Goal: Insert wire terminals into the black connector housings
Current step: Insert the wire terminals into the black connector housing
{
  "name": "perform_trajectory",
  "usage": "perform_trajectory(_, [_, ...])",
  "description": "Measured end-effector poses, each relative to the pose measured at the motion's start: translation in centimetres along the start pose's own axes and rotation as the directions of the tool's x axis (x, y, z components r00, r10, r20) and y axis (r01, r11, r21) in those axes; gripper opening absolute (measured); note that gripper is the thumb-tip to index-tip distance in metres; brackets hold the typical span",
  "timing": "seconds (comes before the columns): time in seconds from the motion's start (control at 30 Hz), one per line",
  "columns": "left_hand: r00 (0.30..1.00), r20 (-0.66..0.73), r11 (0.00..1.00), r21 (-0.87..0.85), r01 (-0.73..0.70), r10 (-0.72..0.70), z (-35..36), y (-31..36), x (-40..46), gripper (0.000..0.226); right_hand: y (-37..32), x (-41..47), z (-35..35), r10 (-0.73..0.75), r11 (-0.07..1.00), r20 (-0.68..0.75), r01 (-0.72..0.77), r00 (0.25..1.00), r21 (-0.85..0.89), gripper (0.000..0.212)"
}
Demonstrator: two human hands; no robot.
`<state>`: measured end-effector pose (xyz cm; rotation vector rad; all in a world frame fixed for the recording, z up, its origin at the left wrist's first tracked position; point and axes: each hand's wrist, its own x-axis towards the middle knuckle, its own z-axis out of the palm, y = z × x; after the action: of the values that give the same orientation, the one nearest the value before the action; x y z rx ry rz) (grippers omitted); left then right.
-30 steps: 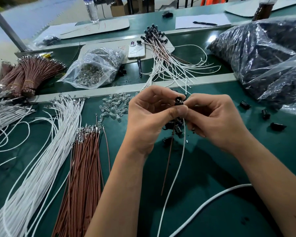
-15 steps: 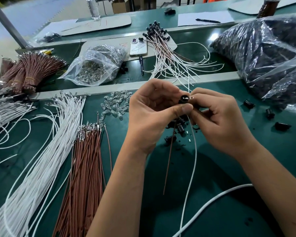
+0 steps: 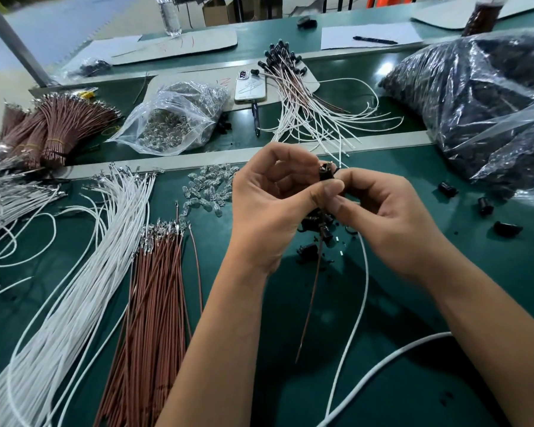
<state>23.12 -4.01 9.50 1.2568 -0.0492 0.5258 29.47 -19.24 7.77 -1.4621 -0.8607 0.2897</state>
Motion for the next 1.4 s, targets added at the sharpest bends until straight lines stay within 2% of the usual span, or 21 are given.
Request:
perform_trajectory(0.17, [1.000,-0.003,1.000,0.025,-0.004,0.004,0.0,0.1,0.0,0.035,-0.1,0.0,0.2,-0.001,0.998,0.018,-0.001,1.000,0.063,0.008])
perform_trajectory(0.4, [1.000,-0.026,0.999,0.036,0.010,-0.009,0.2,0.3,-0.2,0.032,-0.1,0.1,0.6,0.078,0.940,-0.031,-0.064,0.996,0.334,0.010])
perform_trajectory(0.53, [0.999,-0.043,0.996,0.084,0.005,-0.002,0.4,0.2,-0.2,0.033,0.0,0.2,0.8,0.103,0.908,-0.095,-0.054,0.990,0.416,0.025])
perform_trajectory(0.73, [0.999,-0.038,0.994,0.107,0.008,-0.004,0.4,0.3,-0.2,0.033,-0.3,0.3,0.7,0.093,0.919,-0.140,-0.032,0.986,0.392,0.033])
perform_trajectory(1.13, [1.000,0.025,0.998,0.066,-0.005,0.003,0.5,0.3,-0.3,0.030,-0.5,0.3,0.3,0.094,0.946,-0.156,-0.039,0.983,0.322,0.034])
perform_trajectory(1.4, [0.996,0.088,0.999,0.052,-0.012,0.008,0.0,0.4,-0.3,0.023,-0.8,0.2,-0.4,0.111,0.959,-0.102,-0.080,0.989,0.272,0.028])
